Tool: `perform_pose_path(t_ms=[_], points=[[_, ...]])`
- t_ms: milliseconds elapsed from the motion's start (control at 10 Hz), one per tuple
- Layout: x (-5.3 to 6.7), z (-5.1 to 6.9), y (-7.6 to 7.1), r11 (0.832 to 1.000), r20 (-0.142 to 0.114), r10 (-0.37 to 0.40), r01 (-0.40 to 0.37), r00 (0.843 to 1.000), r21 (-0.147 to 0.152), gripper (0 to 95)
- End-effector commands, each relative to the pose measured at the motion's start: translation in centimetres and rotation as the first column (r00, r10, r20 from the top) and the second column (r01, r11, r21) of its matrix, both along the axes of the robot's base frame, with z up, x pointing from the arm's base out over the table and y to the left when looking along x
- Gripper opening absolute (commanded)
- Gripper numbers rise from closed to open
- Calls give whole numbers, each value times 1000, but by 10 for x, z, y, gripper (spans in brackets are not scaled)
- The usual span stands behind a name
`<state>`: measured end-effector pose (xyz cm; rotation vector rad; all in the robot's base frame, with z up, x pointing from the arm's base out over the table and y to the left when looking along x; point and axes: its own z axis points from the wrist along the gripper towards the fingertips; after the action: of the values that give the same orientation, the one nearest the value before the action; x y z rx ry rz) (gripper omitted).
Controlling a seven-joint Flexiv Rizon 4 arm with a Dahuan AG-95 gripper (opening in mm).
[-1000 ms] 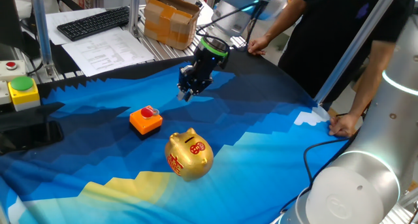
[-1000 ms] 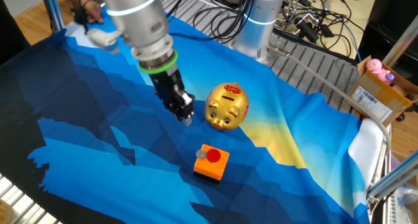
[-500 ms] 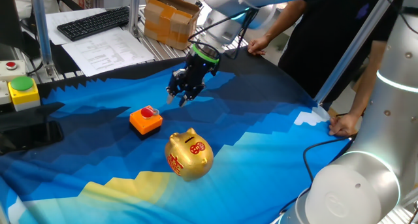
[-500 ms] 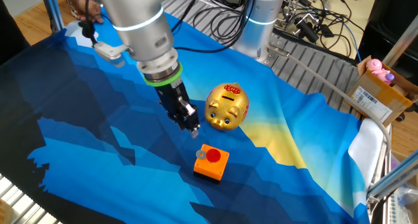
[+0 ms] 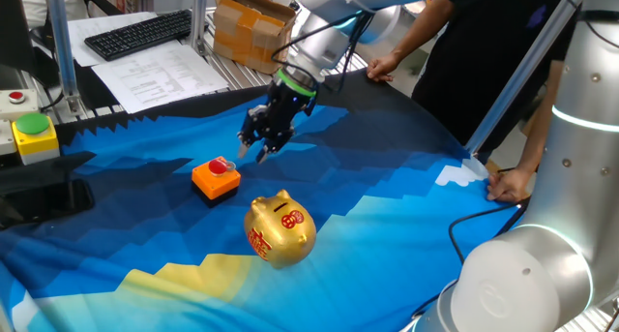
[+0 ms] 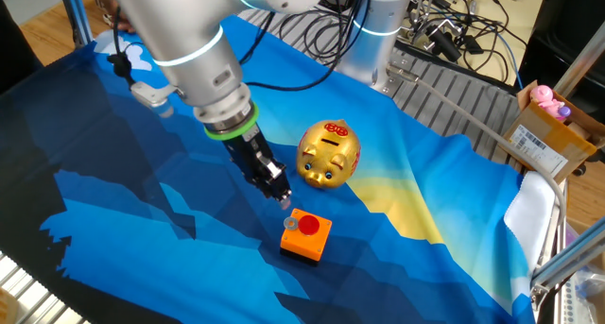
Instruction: Drop coins into a piggy bank
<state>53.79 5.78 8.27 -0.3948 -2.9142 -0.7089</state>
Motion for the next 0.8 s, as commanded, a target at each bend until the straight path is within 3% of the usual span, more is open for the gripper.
perform_pose_path(t_ms=[100, 200, 600, 800], points=[[1, -9, 5, 1000, 4, 3, -3, 1000, -2, 380], [2, -11, 6, 1000, 3, 4, -4, 1000, 1, 380], [25, -8, 6, 1000, -25, -2, 2, 1000, 22, 380], [26, -10, 9, 1000, -39, 11, -10, 999, 27, 380]])
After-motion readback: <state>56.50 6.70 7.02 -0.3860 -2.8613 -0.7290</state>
